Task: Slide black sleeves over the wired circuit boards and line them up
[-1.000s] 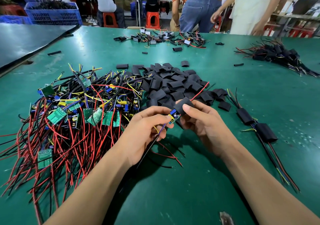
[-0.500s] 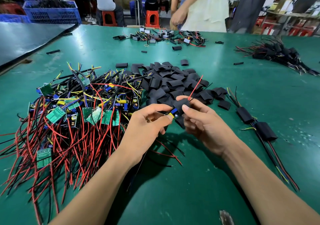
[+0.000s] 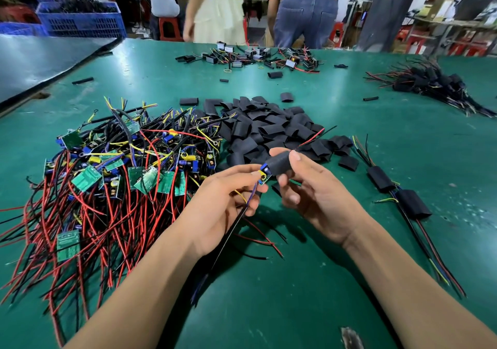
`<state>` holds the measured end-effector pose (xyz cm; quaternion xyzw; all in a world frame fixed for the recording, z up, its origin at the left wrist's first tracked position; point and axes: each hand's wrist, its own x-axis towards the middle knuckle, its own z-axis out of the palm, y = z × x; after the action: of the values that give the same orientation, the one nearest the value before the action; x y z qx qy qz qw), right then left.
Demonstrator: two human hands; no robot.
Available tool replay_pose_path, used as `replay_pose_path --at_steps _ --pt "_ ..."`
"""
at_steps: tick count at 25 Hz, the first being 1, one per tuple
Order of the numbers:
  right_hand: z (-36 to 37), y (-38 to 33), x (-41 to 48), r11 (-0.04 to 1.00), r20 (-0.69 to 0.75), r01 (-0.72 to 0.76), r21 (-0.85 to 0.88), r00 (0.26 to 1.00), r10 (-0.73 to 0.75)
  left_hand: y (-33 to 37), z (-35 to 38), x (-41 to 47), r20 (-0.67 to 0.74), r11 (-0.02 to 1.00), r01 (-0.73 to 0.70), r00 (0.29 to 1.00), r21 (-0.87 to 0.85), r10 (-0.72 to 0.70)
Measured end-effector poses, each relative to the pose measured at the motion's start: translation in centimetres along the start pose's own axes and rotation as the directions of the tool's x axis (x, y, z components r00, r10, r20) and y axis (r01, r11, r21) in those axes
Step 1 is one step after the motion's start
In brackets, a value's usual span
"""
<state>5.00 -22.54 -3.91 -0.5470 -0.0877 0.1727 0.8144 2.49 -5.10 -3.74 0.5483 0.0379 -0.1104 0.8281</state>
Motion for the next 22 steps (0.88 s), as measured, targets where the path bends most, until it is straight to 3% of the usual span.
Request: replay_pose_path --at_steps 14,22 --pt "0.4 0.9 0.3 0.998 -0.031 0.051 -0.032 0.998 -0.052 0.1 -0.2 -0.3 0.111 0.987 0.132 0.986 -0.09 -0.122" --pt "0.4 1.0 0.4 0.999 -0.04 0.024 -0.047 0.999 -0.026 0.1 0.0 -0.2 0.05 0.997 0.062 0.997 -0.055 -0.059"
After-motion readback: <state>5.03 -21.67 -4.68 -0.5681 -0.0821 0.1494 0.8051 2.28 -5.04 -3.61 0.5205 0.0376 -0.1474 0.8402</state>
